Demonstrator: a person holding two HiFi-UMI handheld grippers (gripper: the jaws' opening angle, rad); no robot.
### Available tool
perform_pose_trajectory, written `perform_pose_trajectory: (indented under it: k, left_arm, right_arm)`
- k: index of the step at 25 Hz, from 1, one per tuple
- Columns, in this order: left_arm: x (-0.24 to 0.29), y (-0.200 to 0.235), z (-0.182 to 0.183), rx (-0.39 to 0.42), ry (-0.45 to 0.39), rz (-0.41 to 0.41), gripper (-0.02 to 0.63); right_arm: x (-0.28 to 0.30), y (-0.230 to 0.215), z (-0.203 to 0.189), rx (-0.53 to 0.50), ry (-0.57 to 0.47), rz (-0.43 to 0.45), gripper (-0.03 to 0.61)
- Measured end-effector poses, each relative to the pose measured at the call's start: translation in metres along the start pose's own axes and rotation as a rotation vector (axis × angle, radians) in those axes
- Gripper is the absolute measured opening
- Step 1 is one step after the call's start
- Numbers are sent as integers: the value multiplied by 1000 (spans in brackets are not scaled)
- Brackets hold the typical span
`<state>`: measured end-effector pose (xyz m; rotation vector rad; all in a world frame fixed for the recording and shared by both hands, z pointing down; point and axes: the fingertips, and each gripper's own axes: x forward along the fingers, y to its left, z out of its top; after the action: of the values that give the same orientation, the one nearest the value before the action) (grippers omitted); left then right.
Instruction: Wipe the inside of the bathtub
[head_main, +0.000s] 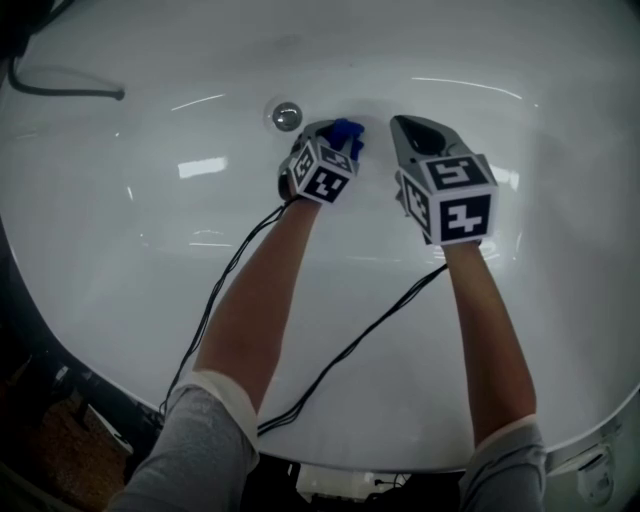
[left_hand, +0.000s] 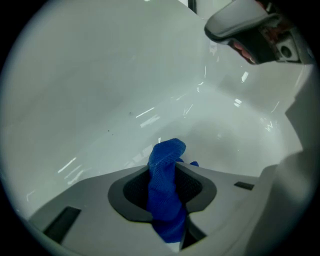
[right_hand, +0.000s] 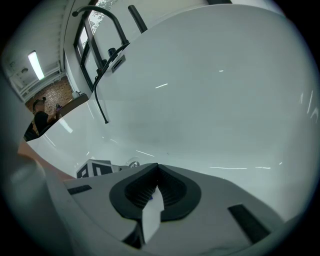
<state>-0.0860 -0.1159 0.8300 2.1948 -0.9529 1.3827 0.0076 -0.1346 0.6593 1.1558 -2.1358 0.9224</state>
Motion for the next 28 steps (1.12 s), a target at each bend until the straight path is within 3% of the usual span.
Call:
perform_pose_trajectory:
  k: [15, 21, 28]
  left_arm:
    - [30, 76, 80, 6, -28, 149, 112]
    - [29, 90, 88, -157, -54, 173, 110]
    - [6, 103, 110, -212, -103, 186, 101]
  right_arm:
    - [9, -6, 1, -3, -10, 5, -3]
    - [7, -10, -1, 0, -11, 0, -3]
    - [-7, -14, 13, 7, -37, -8, -3]
